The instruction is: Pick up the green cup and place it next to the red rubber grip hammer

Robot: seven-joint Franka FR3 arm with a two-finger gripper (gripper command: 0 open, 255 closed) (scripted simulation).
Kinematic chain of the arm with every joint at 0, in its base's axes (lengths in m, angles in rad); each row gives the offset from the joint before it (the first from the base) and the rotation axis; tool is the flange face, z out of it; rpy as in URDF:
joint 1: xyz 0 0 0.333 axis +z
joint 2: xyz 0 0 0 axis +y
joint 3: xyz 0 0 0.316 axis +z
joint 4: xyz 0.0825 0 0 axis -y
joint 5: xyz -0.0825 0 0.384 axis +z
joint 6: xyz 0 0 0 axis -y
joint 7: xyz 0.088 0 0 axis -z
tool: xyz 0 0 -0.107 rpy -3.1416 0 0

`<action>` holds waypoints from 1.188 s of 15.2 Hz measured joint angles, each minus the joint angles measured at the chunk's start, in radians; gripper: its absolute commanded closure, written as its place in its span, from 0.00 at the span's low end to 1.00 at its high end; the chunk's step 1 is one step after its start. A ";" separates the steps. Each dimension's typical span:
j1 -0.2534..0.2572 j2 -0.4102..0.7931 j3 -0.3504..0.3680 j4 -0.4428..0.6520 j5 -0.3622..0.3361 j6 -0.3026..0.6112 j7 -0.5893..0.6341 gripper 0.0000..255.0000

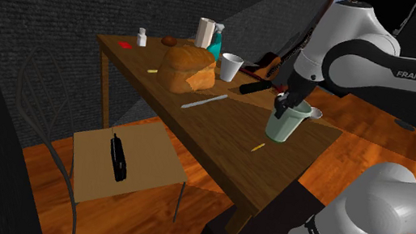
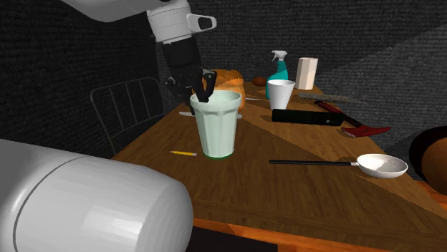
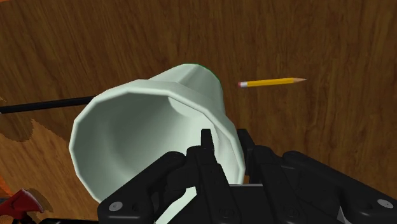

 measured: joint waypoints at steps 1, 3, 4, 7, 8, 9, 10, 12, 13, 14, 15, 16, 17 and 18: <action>0.001 -0.004 0.000 0.010 0.001 -0.013 -0.002 1.00; 0.001 -0.002 0.001 0.038 0.002 -0.040 -0.005 1.00; 0.000 -0.001 0.000 0.051 0.002 -0.051 -0.008 1.00; -0.001 0.002 -0.002 0.094 0.002 -0.090 -0.015 1.00; -0.002 0.001 -0.002 0.106 0.003 -0.104 -0.017 1.00; -0.002 0.004 -0.003 0.123 0.002 -0.117 -0.020 1.00; -0.002 0.005 -0.003 0.135 0.003 -0.128 -0.021 1.00; -0.003 0.008 -0.002 0.163 0.004 -0.153 -0.024 1.00; -0.004 0.009 -0.003 0.180 0.003 -0.169 -0.028 1.00; -0.004 0.013 -0.003 0.198 0.004 -0.182 -0.029 1.00; -0.005 0.014 -0.004 0.210 0.003 -0.193 -0.032 1.00; -0.006 0.018 -0.005 0.225 0.003 -0.204 -0.035 1.00; -0.006 0.020 -0.005 0.238 0.002 -0.215 -0.037 1.00; -0.007 0.023 -0.006 0.252 0.002 -0.225 -0.039 1.00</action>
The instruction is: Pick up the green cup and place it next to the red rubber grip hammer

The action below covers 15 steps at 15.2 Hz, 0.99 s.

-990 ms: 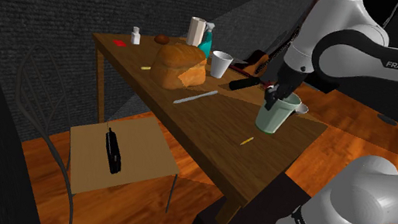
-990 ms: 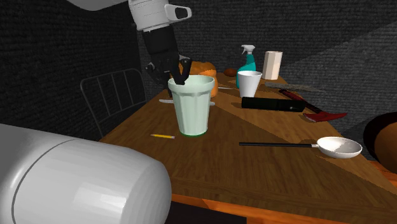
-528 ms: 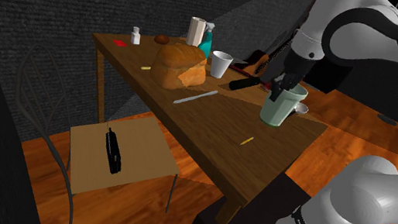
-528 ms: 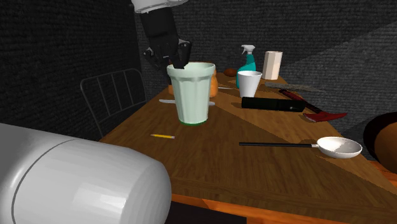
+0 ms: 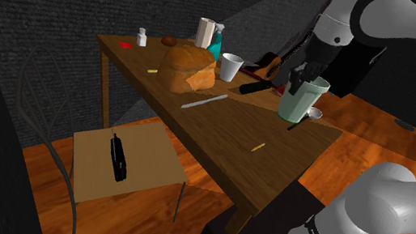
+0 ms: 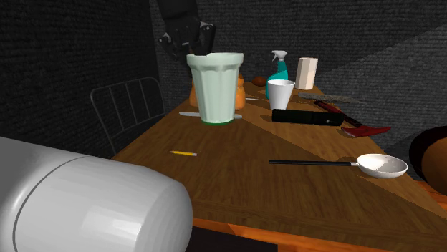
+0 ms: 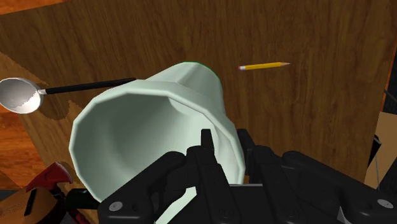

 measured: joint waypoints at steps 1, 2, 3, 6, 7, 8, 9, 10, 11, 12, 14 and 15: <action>0.000 0.005 0.001 0.018 0.001 -0.013 -0.001 1.00; -0.001 0.008 0.001 0.031 0.000 -0.023 -0.003 1.00; -0.001 0.011 0.002 0.046 0.001 -0.035 -0.003 1.00; -0.004 0.028 0.002 0.101 0.000 -0.072 -0.010 1.00; -0.005 0.034 0.002 0.119 0.000 -0.085 -0.012 1.00; -0.006 0.036 0.001 0.135 -0.001 -0.098 -0.015 1.00; -0.006 0.041 0.001 0.151 -0.001 -0.109 -0.017 1.00; -0.008 0.047 0.000 0.169 -0.002 -0.120 -0.020 1.00; -0.008 0.049 0.001 0.184 -0.002 -0.133 -0.021 1.00; -0.009 0.054 0.001 0.199 -0.002 -0.143 -0.024 1.00; -0.011 0.064 0.000 0.230 -0.004 -0.163 -0.028 1.00; -0.011 0.069 0.002 0.249 -0.003 -0.177 -0.029 1.00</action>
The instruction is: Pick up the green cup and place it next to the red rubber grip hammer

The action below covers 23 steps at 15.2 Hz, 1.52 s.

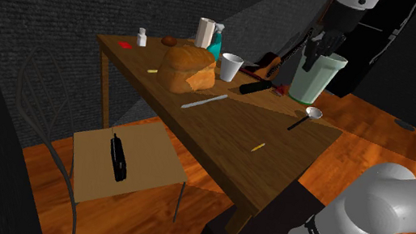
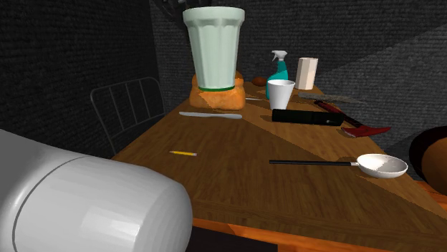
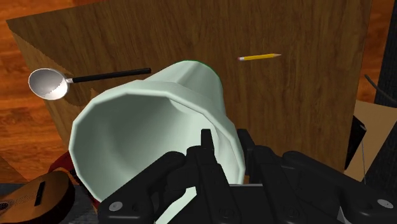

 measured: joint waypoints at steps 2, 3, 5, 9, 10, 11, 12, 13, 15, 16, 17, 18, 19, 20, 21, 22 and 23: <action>-0.002 0.015 -0.001 0.041 -0.002 -0.025 -0.006 1.00; -0.003 0.020 -0.001 0.058 -0.002 -0.037 -0.008 1.00; -0.005 0.032 0.001 0.088 -0.003 -0.055 -0.010 1.00; -0.020 0.054 -0.060 0.095 -0.036 -0.029 -0.073 1.00; -0.026 0.070 -0.081 0.107 -0.047 -0.021 -0.096 1.00; -0.031 0.083 -0.103 0.118 -0.058 -0.015 -0.120 1.00; -0.036 0.093 -0.123 0.117 -0.068 0.000 -0.140 1.00; -0.041 0.105 -0.143 0.123 -0.077 0.010 -0.160 1.00; -0.050 0.137 -0.182 0.151 -0.093 0.024 -0.204 1.00; -0.054 0.155 -0.199 0.169 -0.098 0.029 -0.223 1.00; -0.058 0.170 -0.218 0.179 -0.104 0.038 -0.243 1.00; -0.063 0.182 -0.239 0.191 -0.111 0.043 -0.268 1.00; -0.065 0.211 -0.260 0.212 -0.114 0.057 -0.288 1.00; -0.068 0.235 -0.278 0.231 -0.117 0.066 -0.308 1.00; -0.073 0.250 -0.299 0.238 -0.121 0.079 -0.330 1.00; -0.076 0.276 -0.321 0.258 -0.122 0.092 -0.354 1.00; -0.080 0.296 -0.342 0.278 -0.123 0.096 -0.378 1.00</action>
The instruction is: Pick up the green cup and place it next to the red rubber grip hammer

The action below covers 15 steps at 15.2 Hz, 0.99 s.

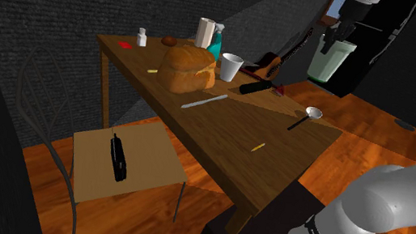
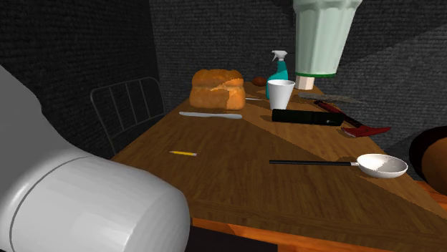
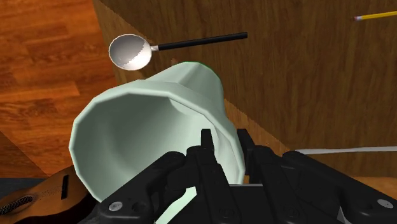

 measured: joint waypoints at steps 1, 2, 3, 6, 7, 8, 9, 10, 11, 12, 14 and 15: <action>-0.002 0.038 -0.021 0.039 0.004 0.005 -0.024 1.00; -0.005 0.063 -0.043 0.057 0.006 0.017 -0.048 1.00; -0.009 0.084 -0.063 0.078 0.008 0.022 -0.073 1.00; -0.020 0.171 -0.125 0.161 0.030 0.037 -0.147 1.00; -0.023 0.195 -0.142 0.180 0.038 0.045 -0.168 1.00; -0.028 0.223 -0.161 0.213 0.049 0.042 -0.194 1.00; -0.032 0.269 -0.185 0.257 0.068 0.048 -0.222 1.00; -0.036 0.306 -0.201 0.289 0.085 0.051 -0.244 1.00; -0.047 0.357 -0.228 0.341 0.112 0.051 -0.280 1.00; -0.053 0.375 -0.239 0.348 0.122 0.062 -0.296 1.00; -0.058 0.386 -0.247 0.339 0.128 0.083 -0.308 1.00; -0.059 0.384 -0.248 0.324 0.127 0.095 -0.309 1.00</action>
